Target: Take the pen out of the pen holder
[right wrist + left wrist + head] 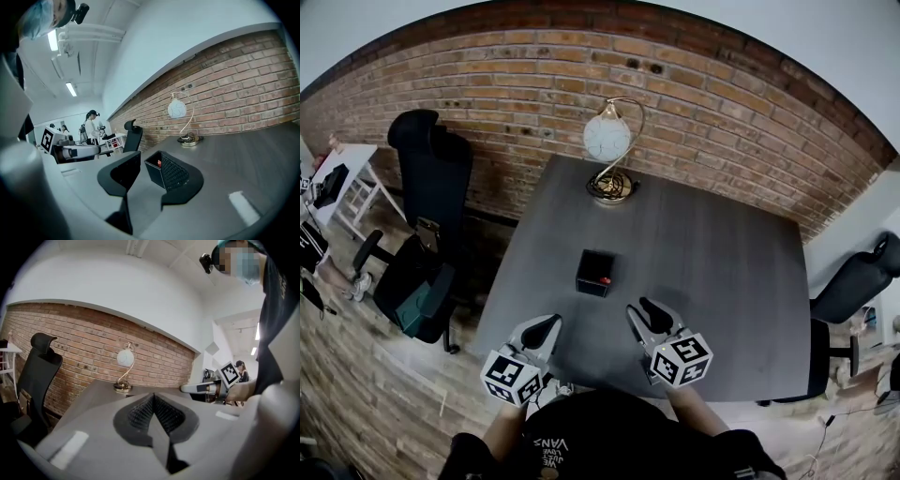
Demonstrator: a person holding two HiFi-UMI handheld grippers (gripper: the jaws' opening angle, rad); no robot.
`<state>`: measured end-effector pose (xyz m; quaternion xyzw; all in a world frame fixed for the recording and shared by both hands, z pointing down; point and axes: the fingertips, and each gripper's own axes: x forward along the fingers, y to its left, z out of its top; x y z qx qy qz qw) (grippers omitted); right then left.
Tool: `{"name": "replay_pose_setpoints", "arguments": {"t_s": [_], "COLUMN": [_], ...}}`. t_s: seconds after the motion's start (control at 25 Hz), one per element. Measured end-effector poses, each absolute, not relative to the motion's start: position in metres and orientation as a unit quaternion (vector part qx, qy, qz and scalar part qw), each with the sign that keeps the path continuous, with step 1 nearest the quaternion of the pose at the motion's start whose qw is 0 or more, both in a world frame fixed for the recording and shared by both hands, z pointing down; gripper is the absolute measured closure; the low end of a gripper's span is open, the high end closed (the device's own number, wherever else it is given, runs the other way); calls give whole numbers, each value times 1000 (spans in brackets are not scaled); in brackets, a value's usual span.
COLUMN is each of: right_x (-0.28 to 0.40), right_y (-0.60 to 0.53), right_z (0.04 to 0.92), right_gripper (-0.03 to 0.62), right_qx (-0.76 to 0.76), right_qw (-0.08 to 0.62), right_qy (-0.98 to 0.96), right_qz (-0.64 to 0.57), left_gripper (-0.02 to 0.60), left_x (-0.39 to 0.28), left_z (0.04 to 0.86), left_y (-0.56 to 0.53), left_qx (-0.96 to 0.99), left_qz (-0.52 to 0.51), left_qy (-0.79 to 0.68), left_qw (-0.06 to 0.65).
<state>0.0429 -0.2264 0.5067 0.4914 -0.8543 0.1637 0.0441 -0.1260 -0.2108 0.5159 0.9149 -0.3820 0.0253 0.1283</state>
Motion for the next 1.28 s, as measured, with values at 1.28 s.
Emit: {"name": "replay_pose_setpoints", "arguments": {"t_s": [1.28], "right_x": [2], "right_y": [-314], "right_z": [587], "right_gripper": [480], "right_qx": [576], "right_qw": [95], "right_qy": [-799], "right_qz": [146], "left_gripper": [529], "left_x": [-194], "left_z": [545], "left_y": [-247], "left_qx": [927], "left_qz": [44], "left_qy": [-346], "left_qw": [139]}}
